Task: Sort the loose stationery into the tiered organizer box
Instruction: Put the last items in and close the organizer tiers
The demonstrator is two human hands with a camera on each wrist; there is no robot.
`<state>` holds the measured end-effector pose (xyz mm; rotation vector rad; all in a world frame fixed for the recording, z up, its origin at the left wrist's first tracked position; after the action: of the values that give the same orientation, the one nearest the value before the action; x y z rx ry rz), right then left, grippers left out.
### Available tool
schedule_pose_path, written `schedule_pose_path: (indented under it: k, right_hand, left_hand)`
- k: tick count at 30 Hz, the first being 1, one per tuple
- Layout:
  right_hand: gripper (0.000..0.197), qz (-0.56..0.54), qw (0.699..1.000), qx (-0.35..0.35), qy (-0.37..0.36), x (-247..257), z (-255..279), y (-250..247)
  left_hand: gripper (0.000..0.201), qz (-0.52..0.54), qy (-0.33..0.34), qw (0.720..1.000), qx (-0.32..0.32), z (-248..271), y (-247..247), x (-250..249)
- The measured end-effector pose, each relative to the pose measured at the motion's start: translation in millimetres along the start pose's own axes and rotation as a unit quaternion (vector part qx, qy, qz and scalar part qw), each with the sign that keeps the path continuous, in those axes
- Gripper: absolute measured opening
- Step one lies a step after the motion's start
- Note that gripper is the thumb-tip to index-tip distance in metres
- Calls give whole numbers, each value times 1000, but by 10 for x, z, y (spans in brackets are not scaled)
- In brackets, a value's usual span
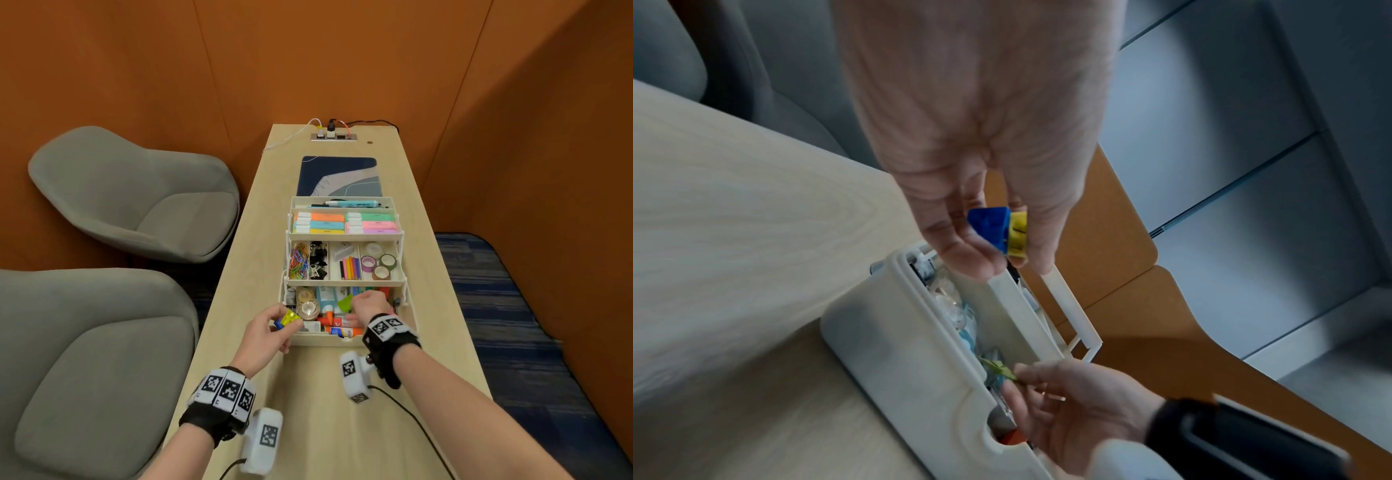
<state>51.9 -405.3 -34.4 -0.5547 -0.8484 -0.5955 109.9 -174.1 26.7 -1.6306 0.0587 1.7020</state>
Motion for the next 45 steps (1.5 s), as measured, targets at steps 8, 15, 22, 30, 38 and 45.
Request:
schedule_pose_path:
  k: [8, 15, 22, 30, 38, 45]
  right_hand:
    - [18, 51, 995, -59, -54, 11, -171, 172]
    - [22, 117, 988, 50, -86, 57, -233, 189]
    - [34, 458, 862, 83, -202, 196, 52, 253]
    - [37, 598, 775, 98, -176, 198, 122, 413]
    - [30, 71, 959, 250, -113, 427, 592, 276]
    - [29, -64, 959, 258, -99, 390, 639, 139]
  left_hand:
    - [15, -1, -16, 1000, -3, 25, -115, 157]
    - [17, -21, -13, 1000, 13, 29, -108, 151]
    - [16, -29, -13, 999, 23, 2, -22, 109]
    - [14, -42, 8, 999, 30, -74, 53, -80]
    - [30, -333, 118, 933, 65, -376, 375, -539]
    - [19, -372, 133, 914, 92, -562, 647, -804]
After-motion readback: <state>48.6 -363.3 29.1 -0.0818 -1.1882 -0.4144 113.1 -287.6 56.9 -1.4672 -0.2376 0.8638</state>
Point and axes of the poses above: each hand's wrist, its own z-axis away from the middle knuckle, its own y-axis out of the palm, x = y × z, the point moved 9 cm from there along -z, towards the middle knuckle, and after that the axes turned 14 degrees about -z, right-handed, at the moved point
